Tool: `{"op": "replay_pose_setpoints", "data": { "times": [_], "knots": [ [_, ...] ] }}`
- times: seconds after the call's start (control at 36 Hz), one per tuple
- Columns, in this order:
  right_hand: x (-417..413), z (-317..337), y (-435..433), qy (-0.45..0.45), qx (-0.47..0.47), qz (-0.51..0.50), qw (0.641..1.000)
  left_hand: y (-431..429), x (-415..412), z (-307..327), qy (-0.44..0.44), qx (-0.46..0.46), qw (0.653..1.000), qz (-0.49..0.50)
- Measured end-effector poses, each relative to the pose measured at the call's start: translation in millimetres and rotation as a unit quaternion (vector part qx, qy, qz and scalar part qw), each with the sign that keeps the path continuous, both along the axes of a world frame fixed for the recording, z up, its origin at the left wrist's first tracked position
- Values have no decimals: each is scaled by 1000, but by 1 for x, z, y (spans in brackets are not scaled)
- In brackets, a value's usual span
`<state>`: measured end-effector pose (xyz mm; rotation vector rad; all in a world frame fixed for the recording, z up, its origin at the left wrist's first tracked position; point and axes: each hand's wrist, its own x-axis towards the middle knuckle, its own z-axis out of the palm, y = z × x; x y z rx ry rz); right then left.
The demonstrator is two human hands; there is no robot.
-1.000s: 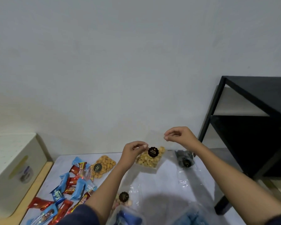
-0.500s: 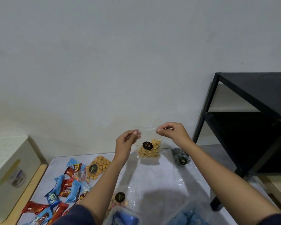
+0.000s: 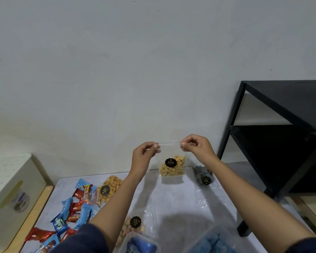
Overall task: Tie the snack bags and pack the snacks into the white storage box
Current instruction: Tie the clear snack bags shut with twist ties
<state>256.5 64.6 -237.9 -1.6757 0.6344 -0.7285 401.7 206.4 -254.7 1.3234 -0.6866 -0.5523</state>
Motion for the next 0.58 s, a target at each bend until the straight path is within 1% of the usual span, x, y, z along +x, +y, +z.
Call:
{"op": "replay_pose_setpoints", "data": {
  "times": [0.17,0.28,0.36,0.47,0.58],
  "knots": [
    [2,-1,5,6,-9,10,1000,-6,-2,0,-56,30,998,10],
    [6,-2,9,49,-31,32,998,-9,-5,1,-85,48,995,20],
    [8,-4,10,67,-44,28,996,-10,-8,2,-96,57,993,28],
    [10,-2,10,55,-37,15,998,-9,-8,5,-98,59,993,26],
    [11,0,10,46,-24,31,998,-6,-7,7,-93,55,994,26]
  ]
}}
